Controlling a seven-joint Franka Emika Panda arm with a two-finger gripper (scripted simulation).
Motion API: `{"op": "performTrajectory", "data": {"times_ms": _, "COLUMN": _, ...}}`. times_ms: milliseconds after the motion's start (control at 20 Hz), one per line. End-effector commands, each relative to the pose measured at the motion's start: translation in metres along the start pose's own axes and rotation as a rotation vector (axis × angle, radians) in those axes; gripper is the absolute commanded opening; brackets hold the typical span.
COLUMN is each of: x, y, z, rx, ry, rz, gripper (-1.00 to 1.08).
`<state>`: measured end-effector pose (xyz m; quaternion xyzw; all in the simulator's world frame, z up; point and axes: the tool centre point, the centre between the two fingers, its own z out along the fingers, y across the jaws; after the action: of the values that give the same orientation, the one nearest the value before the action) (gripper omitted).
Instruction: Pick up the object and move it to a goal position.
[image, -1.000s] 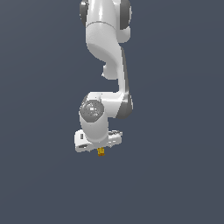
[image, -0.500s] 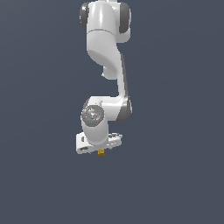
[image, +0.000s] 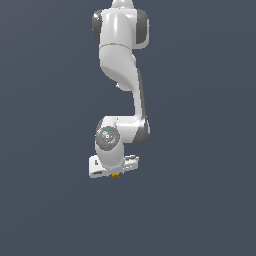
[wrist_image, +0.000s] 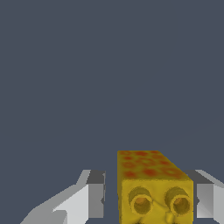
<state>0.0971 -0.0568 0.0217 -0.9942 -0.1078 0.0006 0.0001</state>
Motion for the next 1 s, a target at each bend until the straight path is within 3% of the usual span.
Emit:
{"op": "performTrajectory", "data": {"times_ms": 0, "x": 0.001, "y": 0.000, "z": 0.000, "rx": 0.000, "ry": 0.001, "rz": 0.000, "gripper": -1.00}}
{"op": "performTrajectory", "data": {"times_ms": 950, "x": -0.006, "y": -0.009, "z": -0.013, "rx": 0.000, "ry": 0.001, "rz": 0.000, "gripper": -1.00}}
